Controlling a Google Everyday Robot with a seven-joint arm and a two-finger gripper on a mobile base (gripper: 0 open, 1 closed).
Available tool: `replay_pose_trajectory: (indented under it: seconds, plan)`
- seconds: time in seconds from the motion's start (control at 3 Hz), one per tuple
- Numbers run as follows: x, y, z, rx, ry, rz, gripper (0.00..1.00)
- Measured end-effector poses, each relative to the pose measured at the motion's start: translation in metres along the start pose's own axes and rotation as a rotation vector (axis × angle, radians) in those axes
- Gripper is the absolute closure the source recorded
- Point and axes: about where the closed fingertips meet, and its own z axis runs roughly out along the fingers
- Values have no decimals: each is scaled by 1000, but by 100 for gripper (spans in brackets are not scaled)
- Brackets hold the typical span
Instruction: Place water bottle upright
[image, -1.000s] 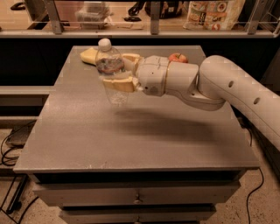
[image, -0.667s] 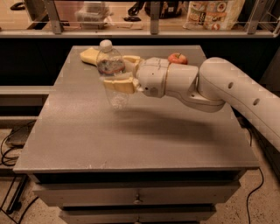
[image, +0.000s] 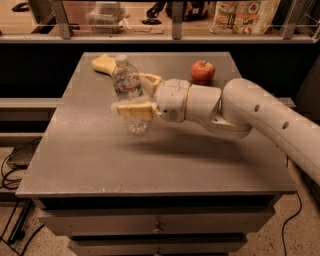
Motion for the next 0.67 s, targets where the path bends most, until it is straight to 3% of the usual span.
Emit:
replay_pose_trajectory:
  seconds: [0.33,0.67]
  plan:
    - [14,15,6,17,-39,34,0]
    - [14,16,6,18,-40,33,0]
